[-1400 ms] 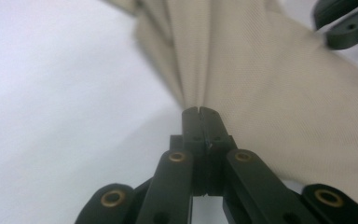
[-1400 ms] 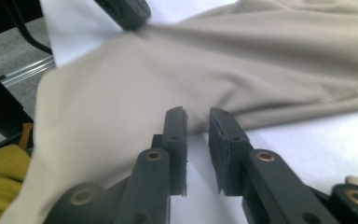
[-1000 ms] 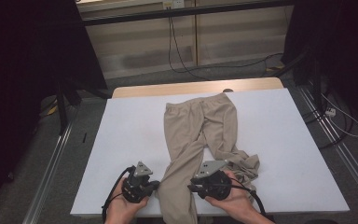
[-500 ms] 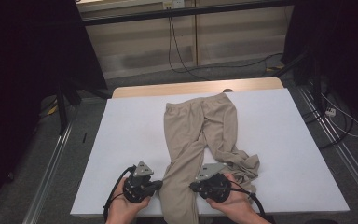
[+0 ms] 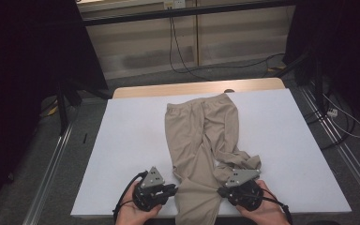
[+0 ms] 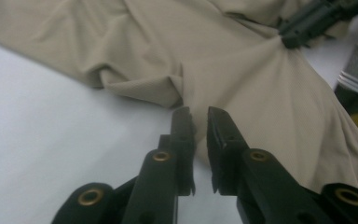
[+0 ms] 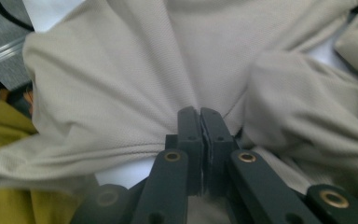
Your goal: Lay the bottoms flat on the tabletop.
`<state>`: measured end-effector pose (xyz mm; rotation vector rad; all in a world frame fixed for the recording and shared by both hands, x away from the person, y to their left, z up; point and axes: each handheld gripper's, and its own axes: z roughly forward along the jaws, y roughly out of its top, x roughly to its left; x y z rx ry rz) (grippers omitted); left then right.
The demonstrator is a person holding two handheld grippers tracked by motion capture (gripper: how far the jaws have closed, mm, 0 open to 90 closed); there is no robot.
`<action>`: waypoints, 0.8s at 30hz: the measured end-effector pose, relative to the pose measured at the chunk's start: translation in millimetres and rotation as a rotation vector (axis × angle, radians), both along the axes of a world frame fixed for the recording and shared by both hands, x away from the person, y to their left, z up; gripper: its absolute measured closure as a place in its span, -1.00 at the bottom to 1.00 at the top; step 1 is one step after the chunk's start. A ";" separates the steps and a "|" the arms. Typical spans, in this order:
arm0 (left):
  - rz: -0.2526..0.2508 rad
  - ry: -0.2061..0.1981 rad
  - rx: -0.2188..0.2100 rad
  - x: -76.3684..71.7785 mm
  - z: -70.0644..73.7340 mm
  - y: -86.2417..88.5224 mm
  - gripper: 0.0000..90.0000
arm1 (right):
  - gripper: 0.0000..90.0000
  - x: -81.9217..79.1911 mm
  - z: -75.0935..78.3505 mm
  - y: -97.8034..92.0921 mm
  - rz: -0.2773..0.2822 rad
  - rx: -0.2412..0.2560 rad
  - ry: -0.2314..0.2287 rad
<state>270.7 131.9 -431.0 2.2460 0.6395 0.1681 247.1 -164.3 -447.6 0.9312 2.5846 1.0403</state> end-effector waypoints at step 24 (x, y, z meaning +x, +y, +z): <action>-0.116 0.149 0.094 -62.0 -7.4 1.3 1.00 | 1.00 -21.8 -4.9 43.9 0.182 0.029 0.010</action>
